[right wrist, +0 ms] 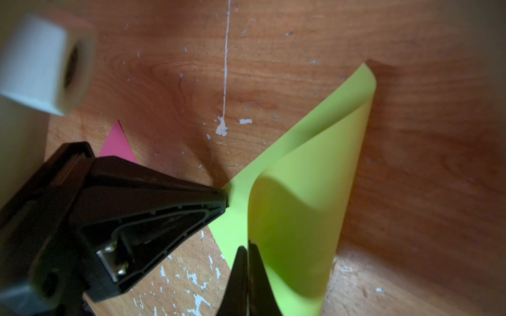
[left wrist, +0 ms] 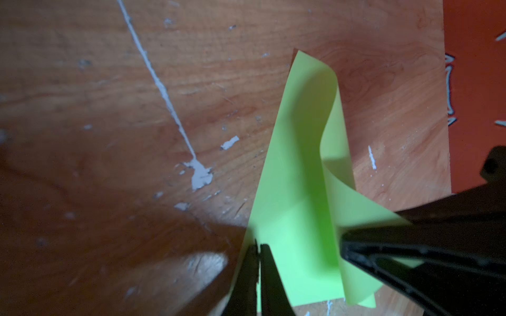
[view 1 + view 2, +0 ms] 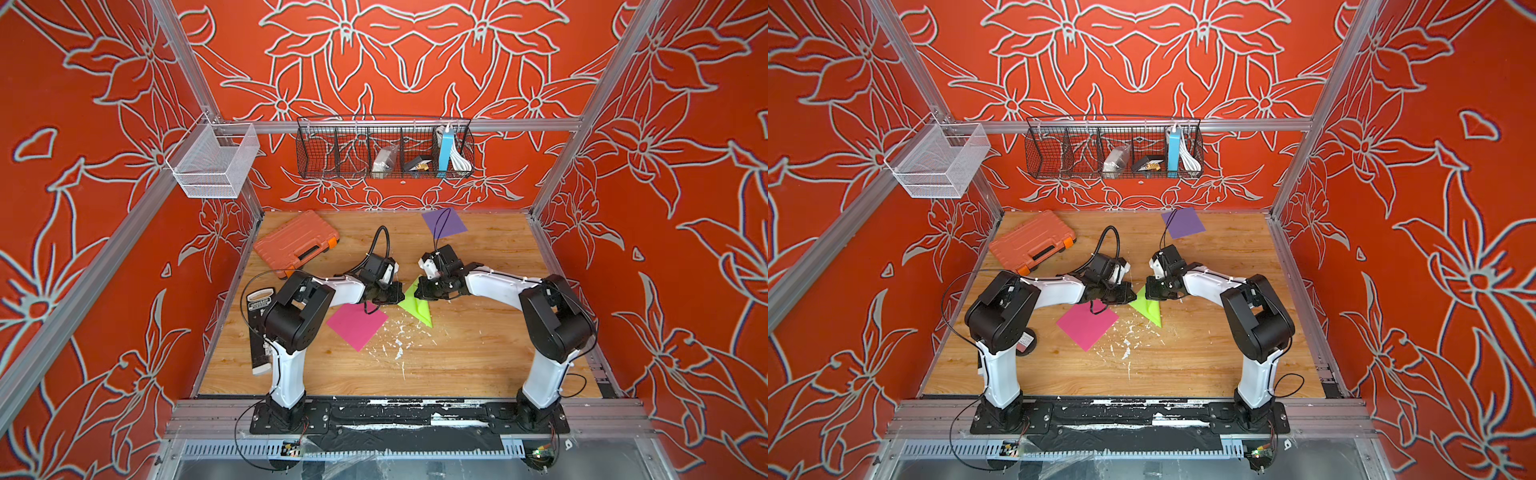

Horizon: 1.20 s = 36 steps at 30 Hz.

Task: Fold the square paper diagonally
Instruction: Fold the paper at the center of the board.

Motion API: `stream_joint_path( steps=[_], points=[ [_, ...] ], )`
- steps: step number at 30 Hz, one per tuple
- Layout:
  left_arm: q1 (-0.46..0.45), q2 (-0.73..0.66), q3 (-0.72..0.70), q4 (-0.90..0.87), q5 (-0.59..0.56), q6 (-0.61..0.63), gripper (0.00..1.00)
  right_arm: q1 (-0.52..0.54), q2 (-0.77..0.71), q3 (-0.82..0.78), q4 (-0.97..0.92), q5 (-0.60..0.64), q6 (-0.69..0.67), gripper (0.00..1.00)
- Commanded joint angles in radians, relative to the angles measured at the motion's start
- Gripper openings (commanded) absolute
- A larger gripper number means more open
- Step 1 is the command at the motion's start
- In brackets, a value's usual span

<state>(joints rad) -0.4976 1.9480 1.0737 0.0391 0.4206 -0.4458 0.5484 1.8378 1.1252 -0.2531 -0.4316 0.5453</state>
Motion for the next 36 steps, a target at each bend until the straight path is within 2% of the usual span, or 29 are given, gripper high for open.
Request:
stream_joint_path(
  steps=[1,36],
  points=[
    [-0.006,-0.021,-0.006,-0.052,-0.026,0.015,0.10,0.015,0.031,0.028,-0.009,-0.009,-0.003,0.02],
    [-0.006,-0.008,0.000,-0.050,-0.023,0.014,0.10,0.051,0.118,0.113,-0.081,0.010,-0.054,0.08]
  ],
)
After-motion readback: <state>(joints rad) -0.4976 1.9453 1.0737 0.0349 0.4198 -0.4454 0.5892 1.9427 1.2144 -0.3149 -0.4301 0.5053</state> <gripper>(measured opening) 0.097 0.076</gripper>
